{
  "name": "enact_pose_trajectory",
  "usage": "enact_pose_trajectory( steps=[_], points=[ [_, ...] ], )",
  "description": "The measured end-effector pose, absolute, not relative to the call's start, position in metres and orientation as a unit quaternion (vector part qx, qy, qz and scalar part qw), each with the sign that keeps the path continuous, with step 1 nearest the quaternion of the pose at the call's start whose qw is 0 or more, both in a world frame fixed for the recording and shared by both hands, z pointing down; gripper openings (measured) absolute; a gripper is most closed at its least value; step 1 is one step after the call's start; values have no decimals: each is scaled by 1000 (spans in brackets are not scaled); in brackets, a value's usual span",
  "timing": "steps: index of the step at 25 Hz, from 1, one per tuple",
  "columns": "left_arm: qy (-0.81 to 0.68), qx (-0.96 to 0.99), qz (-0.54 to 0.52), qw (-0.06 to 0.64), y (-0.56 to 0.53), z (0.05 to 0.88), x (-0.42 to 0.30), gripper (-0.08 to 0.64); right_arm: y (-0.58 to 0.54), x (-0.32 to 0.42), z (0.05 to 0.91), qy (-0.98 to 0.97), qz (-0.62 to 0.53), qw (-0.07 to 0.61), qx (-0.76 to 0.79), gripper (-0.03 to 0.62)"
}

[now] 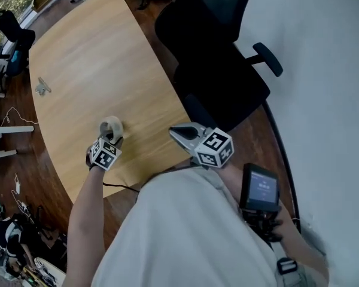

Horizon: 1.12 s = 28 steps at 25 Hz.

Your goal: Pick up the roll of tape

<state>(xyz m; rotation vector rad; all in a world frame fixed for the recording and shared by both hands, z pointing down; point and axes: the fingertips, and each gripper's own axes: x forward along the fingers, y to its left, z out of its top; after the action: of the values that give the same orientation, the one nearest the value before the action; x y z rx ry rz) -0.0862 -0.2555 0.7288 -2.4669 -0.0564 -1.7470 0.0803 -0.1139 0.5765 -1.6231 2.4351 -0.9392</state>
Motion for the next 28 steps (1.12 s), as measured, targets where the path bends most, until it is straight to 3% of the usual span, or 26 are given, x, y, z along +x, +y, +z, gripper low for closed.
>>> enact_pose_trajectory(
  steps=[11, 19, 28],
  points=[
    [119, -903, -393, -123, -165, 656, -54, 106, -97, 77, 564, 839, -294, 13, -458, 6],
    [200, -921, -271, -198, -119, 619, -17, 106, -77, 98, 568, 866, -293, 7, -406, 6],
    [263, -926, -153, -224, -100, 565, -57, 107, -81, 46, 556, 893, -281, 7, -351, 6]
  ],
)
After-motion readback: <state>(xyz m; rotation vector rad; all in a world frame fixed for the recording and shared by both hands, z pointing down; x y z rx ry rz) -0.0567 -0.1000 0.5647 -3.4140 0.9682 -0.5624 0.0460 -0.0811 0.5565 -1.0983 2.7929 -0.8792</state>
